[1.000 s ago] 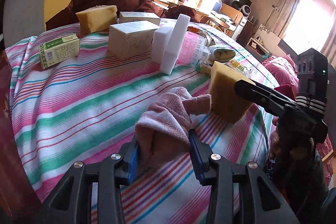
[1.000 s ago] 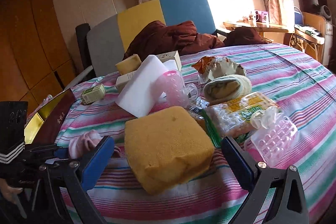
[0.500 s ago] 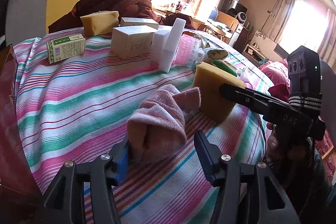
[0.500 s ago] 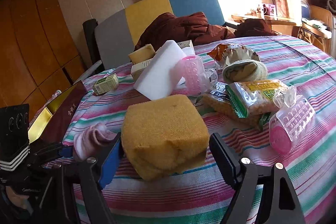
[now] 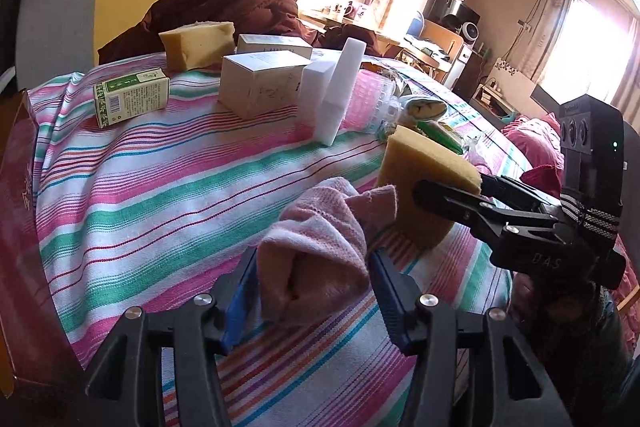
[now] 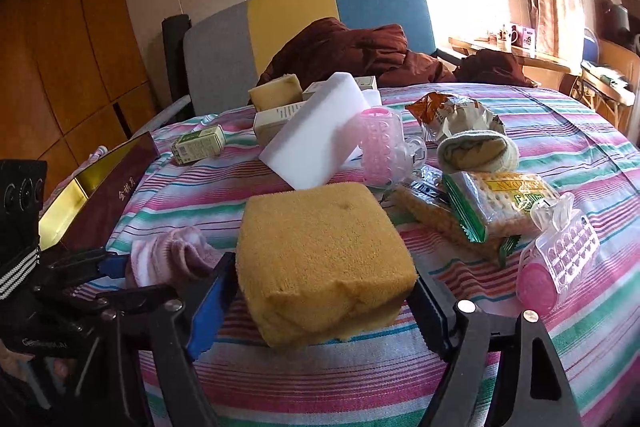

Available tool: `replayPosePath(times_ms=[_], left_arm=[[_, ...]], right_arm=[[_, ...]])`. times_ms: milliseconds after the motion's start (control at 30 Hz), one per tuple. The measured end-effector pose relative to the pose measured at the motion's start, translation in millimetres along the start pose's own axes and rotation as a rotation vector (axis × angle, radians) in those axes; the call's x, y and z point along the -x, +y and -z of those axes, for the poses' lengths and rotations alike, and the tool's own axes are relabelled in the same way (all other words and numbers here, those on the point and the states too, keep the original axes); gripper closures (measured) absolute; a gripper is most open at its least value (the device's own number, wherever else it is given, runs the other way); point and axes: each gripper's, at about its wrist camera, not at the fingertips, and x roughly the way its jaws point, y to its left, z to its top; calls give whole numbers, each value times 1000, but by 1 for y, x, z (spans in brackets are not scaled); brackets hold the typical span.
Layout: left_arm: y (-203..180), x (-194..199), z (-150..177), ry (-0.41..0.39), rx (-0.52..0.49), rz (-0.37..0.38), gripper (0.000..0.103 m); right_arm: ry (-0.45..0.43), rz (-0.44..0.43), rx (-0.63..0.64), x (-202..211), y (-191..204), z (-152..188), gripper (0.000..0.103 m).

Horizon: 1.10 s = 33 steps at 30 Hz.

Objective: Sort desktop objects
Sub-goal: 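Grasp the pink cloth with left tool while right tool grasps the yellow sponge, then release the pink cloth into the gold tray with left tool while right tool drops the sponge there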

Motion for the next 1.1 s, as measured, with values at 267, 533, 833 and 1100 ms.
replayPosePath(times_ms=[267, 533, 833, 1100], left_arm=[[-7, 13, 5, -20, -27, 2, 62], [-6, 61, 12, -99, -20, -9, 62], [62, 155, 32, -237, 127, -204, 62], [146, 214, 70, -272, 274, -439, 62]], right_arm=[[15, 13, -6, 8, 7, 2, 29], [-15, -5, 19, 27, 28, -6, 29], [-22, -137, 113, 17, 97, -30, 29], [-8, -299, 236, -1, 188, -46, 29]])
